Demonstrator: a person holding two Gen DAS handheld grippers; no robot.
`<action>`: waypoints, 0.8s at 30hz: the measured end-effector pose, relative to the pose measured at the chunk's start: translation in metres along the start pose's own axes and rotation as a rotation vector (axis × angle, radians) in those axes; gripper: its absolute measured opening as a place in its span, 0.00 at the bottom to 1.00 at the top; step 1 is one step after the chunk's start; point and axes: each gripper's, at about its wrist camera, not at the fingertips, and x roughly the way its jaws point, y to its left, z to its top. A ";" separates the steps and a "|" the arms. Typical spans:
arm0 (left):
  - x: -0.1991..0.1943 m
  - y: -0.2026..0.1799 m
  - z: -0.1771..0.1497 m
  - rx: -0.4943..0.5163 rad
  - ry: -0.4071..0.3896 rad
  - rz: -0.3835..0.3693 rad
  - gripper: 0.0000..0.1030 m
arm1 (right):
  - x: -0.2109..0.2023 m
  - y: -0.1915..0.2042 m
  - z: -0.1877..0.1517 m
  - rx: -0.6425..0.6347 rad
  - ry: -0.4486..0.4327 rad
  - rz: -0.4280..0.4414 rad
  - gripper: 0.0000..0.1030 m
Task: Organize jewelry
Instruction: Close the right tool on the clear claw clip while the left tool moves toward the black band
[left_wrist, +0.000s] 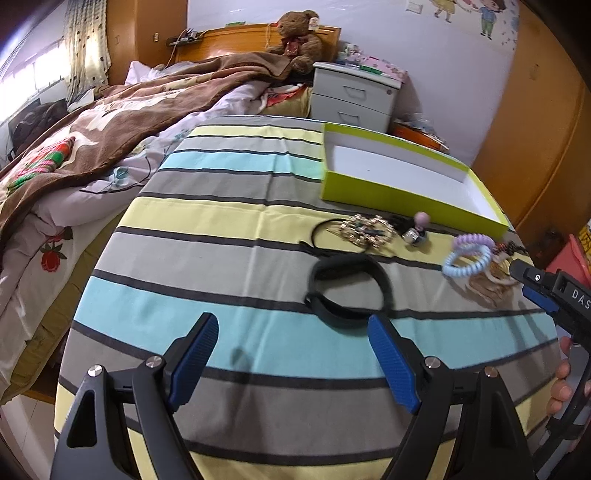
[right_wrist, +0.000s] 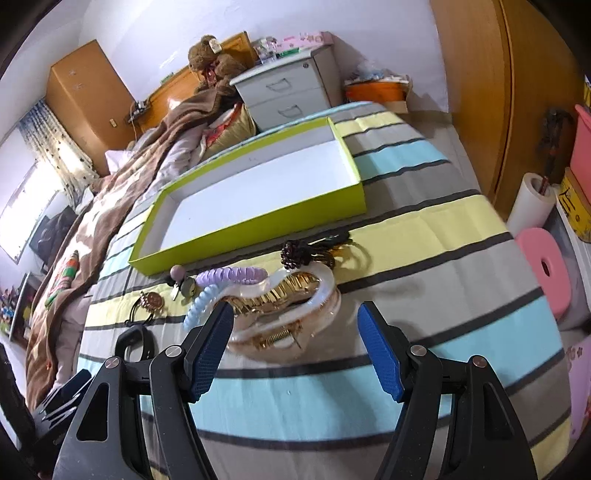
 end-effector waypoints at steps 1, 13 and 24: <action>0.002 0.001 0.002 -0.001 0.000 -0.001 0.82 | 0.003 0.001 0.001 0.002 0.009 -0.007 0.68; 0.022 0.004 0.016 -0.005 0.048 0.001 0.82 | 0.000 -0.003 0.005 -0.143 0.054 -0.063 0.52; 0.027 0.002 0.017 -0.001 0.071 -0.006 0.82 | -0.012 -0.011 0.010 -0.337 0.093 -0.203 0.43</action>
